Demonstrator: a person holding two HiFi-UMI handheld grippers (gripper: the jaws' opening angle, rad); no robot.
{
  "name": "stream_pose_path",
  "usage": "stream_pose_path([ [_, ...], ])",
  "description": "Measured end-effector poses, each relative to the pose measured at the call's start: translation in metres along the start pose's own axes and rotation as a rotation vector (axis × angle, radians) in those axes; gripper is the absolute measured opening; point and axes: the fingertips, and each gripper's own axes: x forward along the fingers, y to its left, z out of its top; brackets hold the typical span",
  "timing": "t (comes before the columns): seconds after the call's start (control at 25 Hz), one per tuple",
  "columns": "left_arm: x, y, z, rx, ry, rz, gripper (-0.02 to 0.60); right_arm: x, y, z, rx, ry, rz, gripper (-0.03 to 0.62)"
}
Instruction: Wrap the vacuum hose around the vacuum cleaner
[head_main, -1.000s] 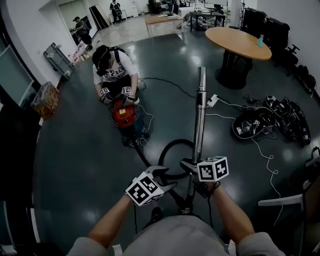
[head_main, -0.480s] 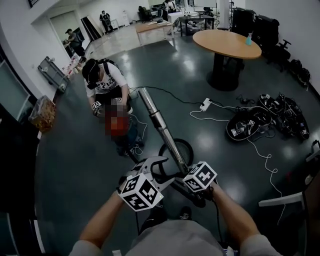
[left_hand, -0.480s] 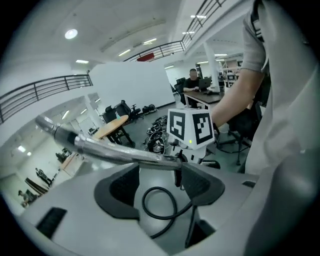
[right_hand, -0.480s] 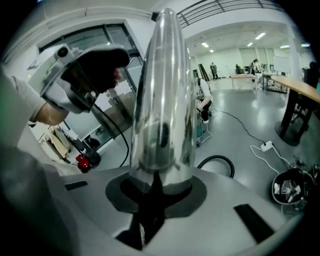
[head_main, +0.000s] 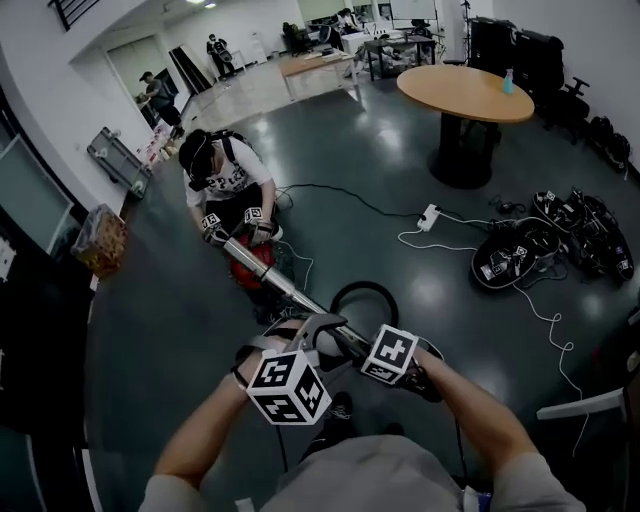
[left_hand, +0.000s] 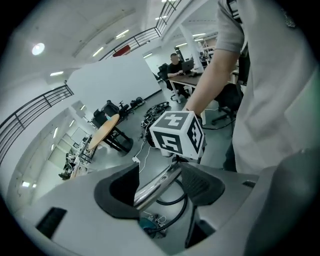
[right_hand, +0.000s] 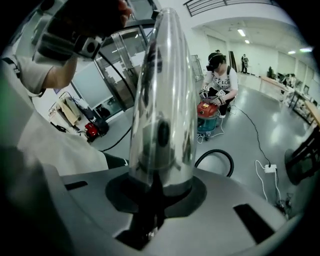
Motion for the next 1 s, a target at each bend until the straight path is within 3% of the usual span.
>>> stream_pose_path([
  [0.24, 0.004, 0.007, -0.052, 0.115, 0.181, -0.151, 0.27, 0.023, -0.006, 0.021, -0.156, 0.157, 0.033, 0.067],
  [0.48, 0.025, -0.001, -0.112, 0.158, 0.336, -0.336, 0.27, 0.035, -0.018, 0.038, -0.283, 0.272, 0.044, 0.067],
  [0.76, 0.051, -0.009, -0.149, 0.14, 0.338, -0.456, 0.27, 0.038, -0.033, 0.049, -0.337, 0.343, 0.018, 0.066],
  [1.0, 0.072, -0.008, -0.171, 0.185, 0.332, -0.461, 0.268, 0.045, -0.039, 0.044, -0.267, 0.41, 0.009, 0.067],
])
